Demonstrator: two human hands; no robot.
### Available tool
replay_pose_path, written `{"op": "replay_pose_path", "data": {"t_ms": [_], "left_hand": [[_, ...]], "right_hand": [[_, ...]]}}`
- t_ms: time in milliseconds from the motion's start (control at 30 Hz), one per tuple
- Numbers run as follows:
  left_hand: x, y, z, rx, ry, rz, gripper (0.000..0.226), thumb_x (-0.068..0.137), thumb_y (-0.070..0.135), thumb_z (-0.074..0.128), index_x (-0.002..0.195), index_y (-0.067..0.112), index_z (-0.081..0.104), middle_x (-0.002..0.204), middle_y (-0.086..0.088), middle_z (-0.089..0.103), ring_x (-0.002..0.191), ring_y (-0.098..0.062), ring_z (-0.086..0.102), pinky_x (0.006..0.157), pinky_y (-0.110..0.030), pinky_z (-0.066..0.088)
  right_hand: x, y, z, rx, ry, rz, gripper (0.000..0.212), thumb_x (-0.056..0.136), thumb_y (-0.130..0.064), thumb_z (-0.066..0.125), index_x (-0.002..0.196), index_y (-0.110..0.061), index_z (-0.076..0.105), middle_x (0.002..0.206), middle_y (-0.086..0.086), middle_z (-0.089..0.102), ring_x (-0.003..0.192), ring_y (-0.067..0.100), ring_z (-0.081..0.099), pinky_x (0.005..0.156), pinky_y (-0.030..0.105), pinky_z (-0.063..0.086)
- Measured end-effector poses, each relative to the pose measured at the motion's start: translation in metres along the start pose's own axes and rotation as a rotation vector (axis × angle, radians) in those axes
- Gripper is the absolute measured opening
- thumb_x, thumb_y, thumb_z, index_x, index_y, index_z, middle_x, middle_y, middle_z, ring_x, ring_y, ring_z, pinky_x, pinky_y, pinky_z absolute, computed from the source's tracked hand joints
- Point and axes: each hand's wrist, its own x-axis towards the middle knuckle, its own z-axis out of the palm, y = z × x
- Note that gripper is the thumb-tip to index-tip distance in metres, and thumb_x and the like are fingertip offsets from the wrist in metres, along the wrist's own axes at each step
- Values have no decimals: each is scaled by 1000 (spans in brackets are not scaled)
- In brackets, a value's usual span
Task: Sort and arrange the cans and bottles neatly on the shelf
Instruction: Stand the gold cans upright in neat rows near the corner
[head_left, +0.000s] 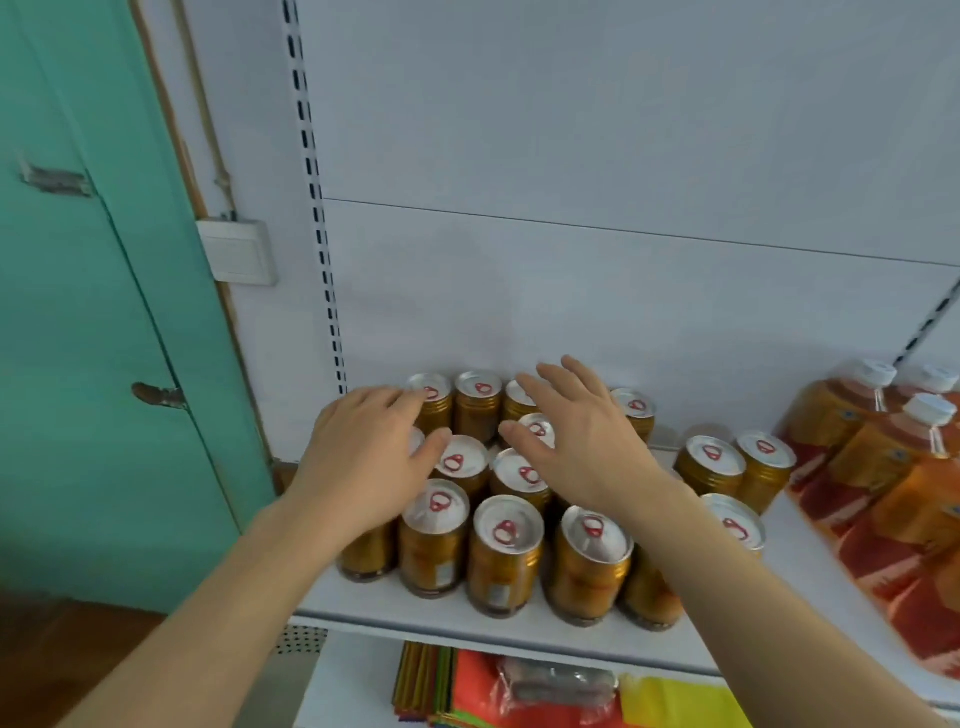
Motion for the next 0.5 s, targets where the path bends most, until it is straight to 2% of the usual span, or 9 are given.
{"op": "replay_pose_path", "data": {"t_ms": [133,233,333,500], "left_hand": [[21,-28,-3,-68,-82,-14,55,104,58,49,147,26,55,140,-2,63,127,-26,59,101,-45,52],[44,-38,4,-87,-109,9,54,103,58,51,149,31,54,140,-2,63,123,-26,62,99,-45,54],[71,-40,11,-74,-131,43,54,102,59,51,150,34,53,138,-1,63,118,-25,64,95,-44,56],[103,-40,31,43,-200,121,46,96,64,57,125,30,66,110,4,60,94,-20,62,78,-41,56]], "right_hand": [[17,-19,10,-30,-63,48,68,105,-63,44,164,-30,35,171,0,35,162,29,14,130,54,22],[38,-24,11,-86,-105,62,66,106,-58,47,164,-31,33,170,0,36,161,31,17,130,54,22],[64,-24,13,-145,-133,45,65,105,-55,50,163,-32,35,163,0,47,156,30,30,127,53,29],[99,-23,25,-273,-213,-30,51,101,-52,56,149,-35,51,140,0,66,134,30,50,111,51,45]]}}
